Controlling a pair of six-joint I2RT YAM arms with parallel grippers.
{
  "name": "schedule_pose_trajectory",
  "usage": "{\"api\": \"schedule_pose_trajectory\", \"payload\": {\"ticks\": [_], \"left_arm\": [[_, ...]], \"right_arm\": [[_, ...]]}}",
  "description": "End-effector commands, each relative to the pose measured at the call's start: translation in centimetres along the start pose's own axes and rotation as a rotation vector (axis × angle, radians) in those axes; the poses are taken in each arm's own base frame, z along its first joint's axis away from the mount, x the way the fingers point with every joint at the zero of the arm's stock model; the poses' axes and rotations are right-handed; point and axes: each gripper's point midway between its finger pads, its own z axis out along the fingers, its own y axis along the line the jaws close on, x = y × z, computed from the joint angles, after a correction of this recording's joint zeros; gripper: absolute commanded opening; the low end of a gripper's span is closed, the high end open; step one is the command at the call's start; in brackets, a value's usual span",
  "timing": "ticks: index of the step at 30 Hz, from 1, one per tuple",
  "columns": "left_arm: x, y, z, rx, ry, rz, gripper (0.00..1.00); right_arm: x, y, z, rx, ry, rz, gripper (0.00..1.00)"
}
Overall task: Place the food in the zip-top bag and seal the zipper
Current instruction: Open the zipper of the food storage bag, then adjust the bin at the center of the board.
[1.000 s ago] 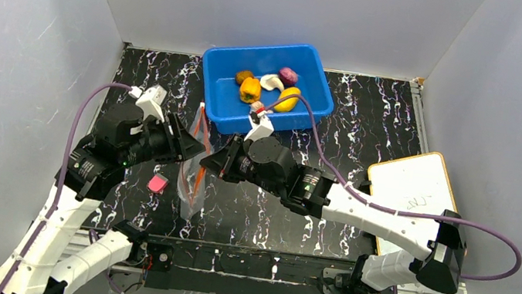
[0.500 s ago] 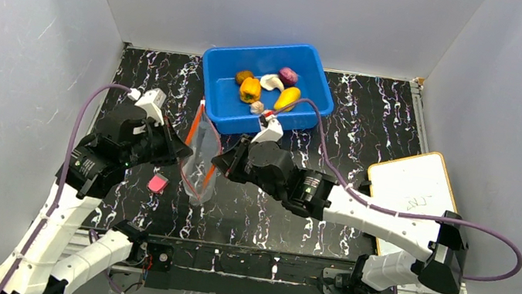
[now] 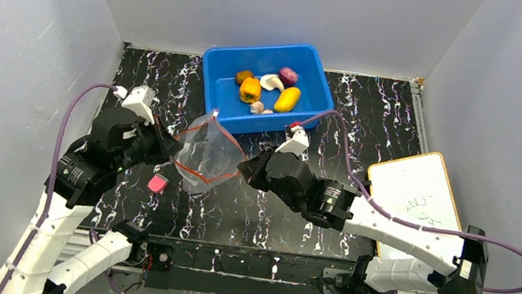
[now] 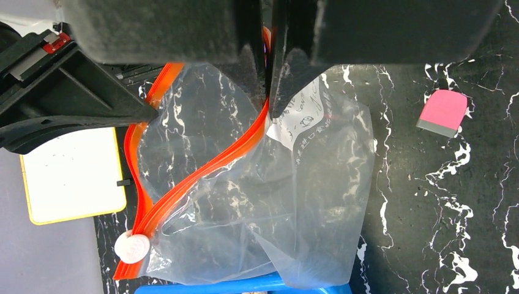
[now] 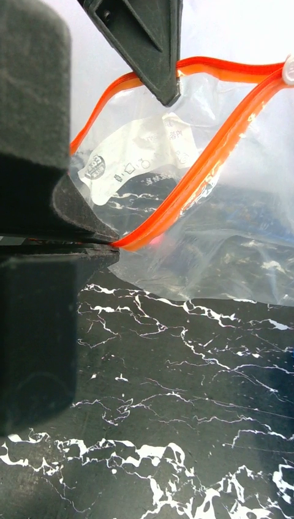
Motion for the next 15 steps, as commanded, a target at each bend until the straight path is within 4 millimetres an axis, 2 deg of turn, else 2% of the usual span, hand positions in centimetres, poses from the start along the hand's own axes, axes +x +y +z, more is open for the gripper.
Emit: {"api": "schedule_pose_trajectory", "payload": {"ticks": [1,4,7,10,15], "left_arm": [[-0.9,-0.8,-0.1,0.034,-0.024,0.025,0.0],[-0.8,-1.3,-0.1,0.072,-0.031,0.021,0.0],[-0.5,-1.4,0.2,0.084,-0.029,0.024,0.0],[-0.4,-1.2,0.3,0.079,-0.021,0.035,0.0],[-0.9,-0.9,-0.1,0.05,-0.036,0.054,0.0]], "right_arm": [[-1.1,3.2,-0.1,-0.071,-0.01,0.056,0.05],[-2.1,4.8,-0.4,-0.105,-0.023,0.093,0.16],[-3.4,6.0,-0.8,-0.127,-0.055,0.149,0.35],[-4.9,7.1,-1.3,-0.151,-0.091,0.165,0.39],[-8.6,6.0,-1.5,-0.07,-0.235,0.178,0.5]]}}
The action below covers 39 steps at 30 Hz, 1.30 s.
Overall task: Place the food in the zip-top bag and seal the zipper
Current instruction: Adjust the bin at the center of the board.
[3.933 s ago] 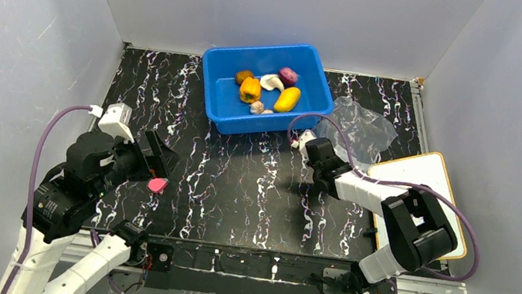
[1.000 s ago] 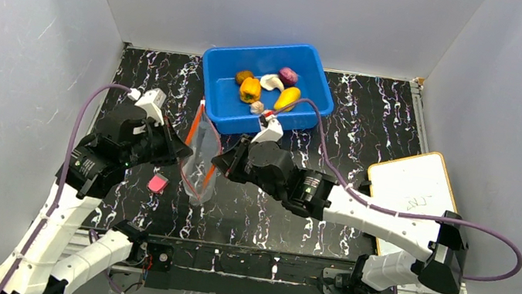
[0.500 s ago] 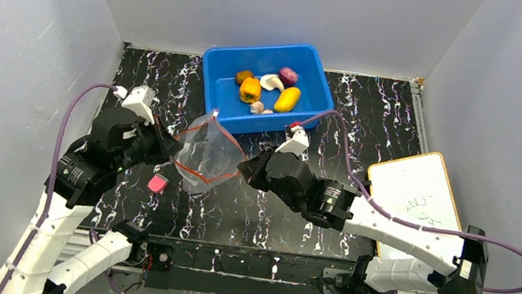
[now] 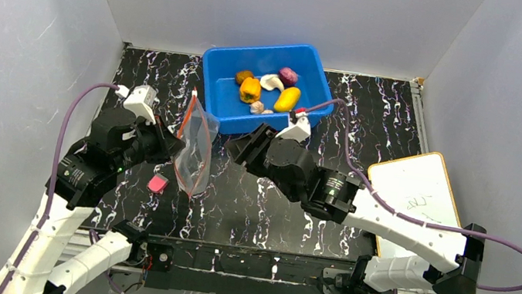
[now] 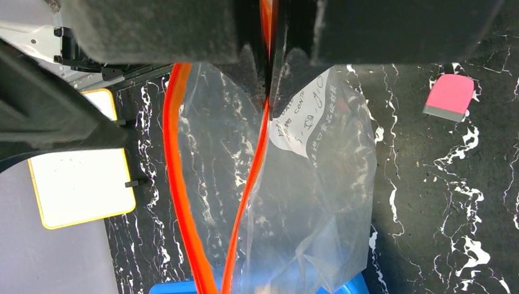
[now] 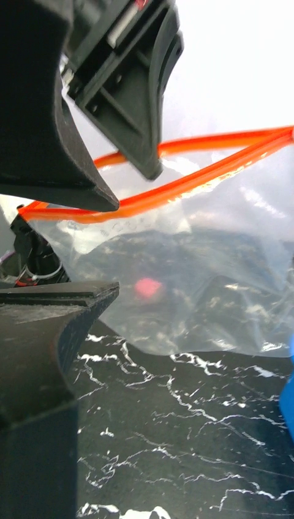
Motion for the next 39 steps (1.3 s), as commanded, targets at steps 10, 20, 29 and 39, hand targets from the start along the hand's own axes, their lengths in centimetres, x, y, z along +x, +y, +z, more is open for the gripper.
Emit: {"api": "schedule_pose_trajectory", "payload": {"ticks": [10,20,29,39], "left_arm": [[-3.2,0.5,-3.0,-0.063,-0.13,0.059,0.0],[-3.8,-0.6,-4.6,0.003,-0.152,0.138,0.0],[-2.9,-0.5,-5.2,0.028,-0.171,0.128,0.0],[-2.5,0.1,-5.2,0.003,-0.154,0.138,0.0]], "right_arm": [[-9.7,-4.2,4.2,0.175,-0.31,0.182,0.48],[-10.9,-11.1,11.3,0.34,-0.321,0.351,0.52],[-9.0,-16.2,17.0,0.526,-0.261,0.486,0.53],[-7.7,-19.5,19.5,0.641,-0.214,0.464,0.51]]}}
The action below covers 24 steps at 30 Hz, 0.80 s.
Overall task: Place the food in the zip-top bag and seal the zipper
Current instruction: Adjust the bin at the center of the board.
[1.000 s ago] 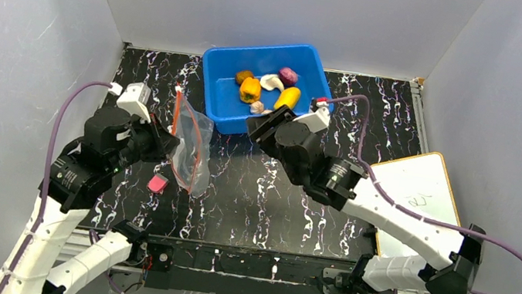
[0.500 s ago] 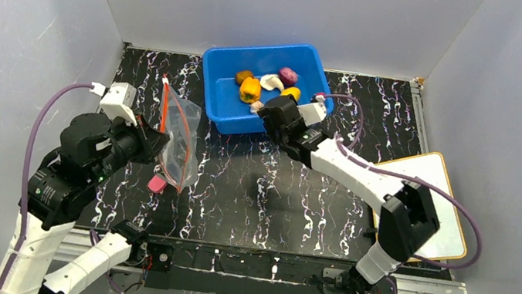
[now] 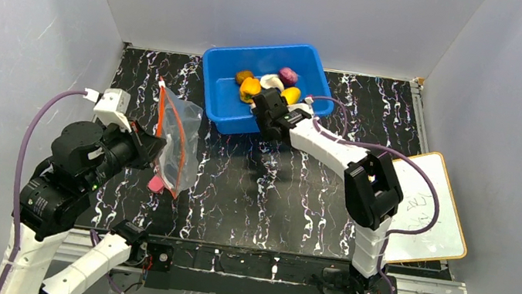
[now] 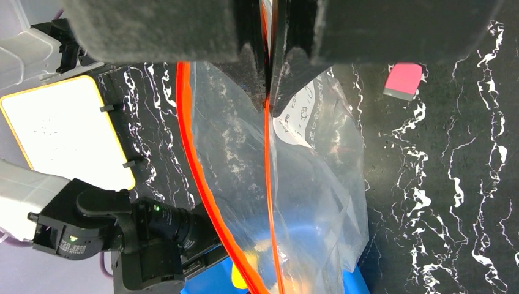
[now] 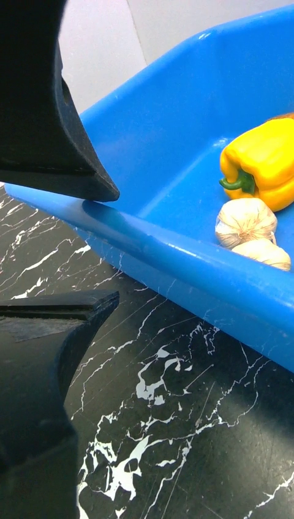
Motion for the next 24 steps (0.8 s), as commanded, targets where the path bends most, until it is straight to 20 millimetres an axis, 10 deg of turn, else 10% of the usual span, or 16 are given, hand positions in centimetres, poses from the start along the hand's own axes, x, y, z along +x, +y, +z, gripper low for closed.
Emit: {"api": "schedule_pose_trajectory", "payload": {"ticks": [1,24], "left_arm": [[0.4,0.3,0.0,-0.01,0.013,0.021,0.0],[1.1,0.6,2.2,-0.03,0.048,0.0,0.0]], "right_arm": [[-0.9,1.3,-0.3,0.003,-0.009,-0.043,0.5],[-9.0,-8.6,-4.7,0.17,-0.132,-0.531,0.4]]}}
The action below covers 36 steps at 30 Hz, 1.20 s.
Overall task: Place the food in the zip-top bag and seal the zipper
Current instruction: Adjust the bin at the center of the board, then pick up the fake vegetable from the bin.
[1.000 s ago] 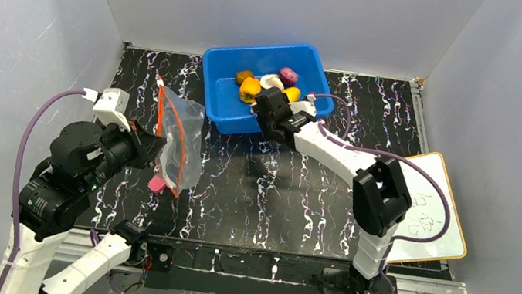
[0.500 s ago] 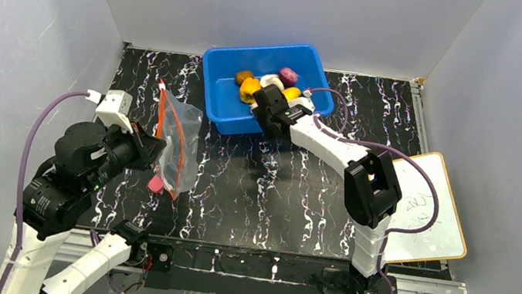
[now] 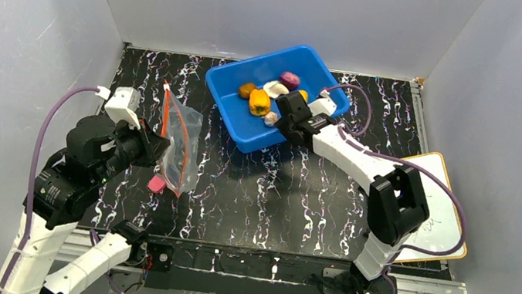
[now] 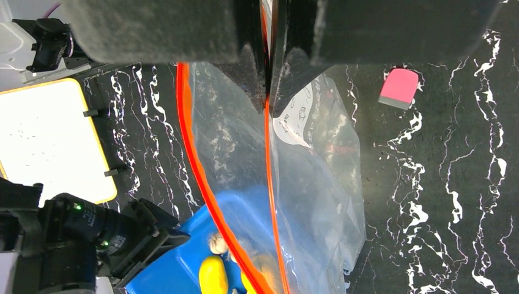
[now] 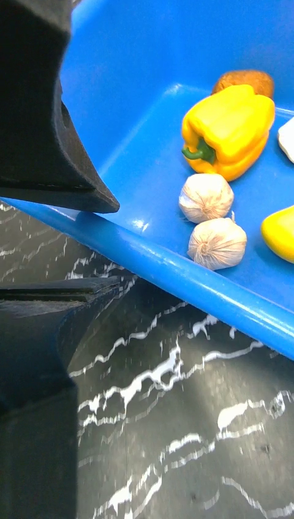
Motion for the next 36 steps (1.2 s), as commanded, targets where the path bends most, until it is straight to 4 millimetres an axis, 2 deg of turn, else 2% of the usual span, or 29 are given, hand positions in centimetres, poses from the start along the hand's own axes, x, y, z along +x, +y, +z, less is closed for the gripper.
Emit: {"api": "schedule_pose_trajectory", "payload": {"ticks": [1,8,12,15,20,24,26,29,32,36], "left_arm": [[-0.2,-0.4,0.7,0.019,-0.012,-0.011,0.0],[0.6,-1.9,1.5,0.114,0.037,0.031,0.0],[1.7,-1.9,2.2,0.104,0.132,0.044,0.0],[2.4,-2.1,2.9,0.115,0.187,0.043,0.0],[2.9,-2.7,3.3,0.148,0.218,0.035,0.0],[3.1,-3.0,3.4,0.171,0.229,0.054,0.0],[3.5,-3.4,3.7,0.21,0.224,0.072,0.0],[3.6,-3.7,4.0,0.227,0.248,0.081,0.0],[3.1,-2.8,4.1,0.172,0.276,0.129,0.0],[0.6,-2.0,3.5,0.098,0.24,0.203,0.0]], "right_arm": [[-1.2,-4.9,-1.6,0.1,-0.042,-0.171,0.41],[-2.0,-8.5,-3.8,0.126,-0.078,-0.234,0.42],[-2.5,-9.1,-5.2,0.107,-0.086,-0.255,0.44],[-2.8,-7.5,-6.5,0.016,-0.06,-0.299,0.5],[-4.5,-5.3,-9.6,-0.097,-0.067,-0.363,0.64],[-5.6,-2.1,-12.7,-0.302,-0.083,-0.448,0.69],[-6.1,-0.5,-13.6,-0.386,-0.113,-0.478,0.73],[-7.0,0.9,-13.6,-0.417,-0.164,-0.486,0.75],[-7.2,2.5,-13.2,-0.456,-0.187,-0.506,0.77],[-6.6,4.3,-11.3,-0.475,-0.184,-0.557,0.8]]}}
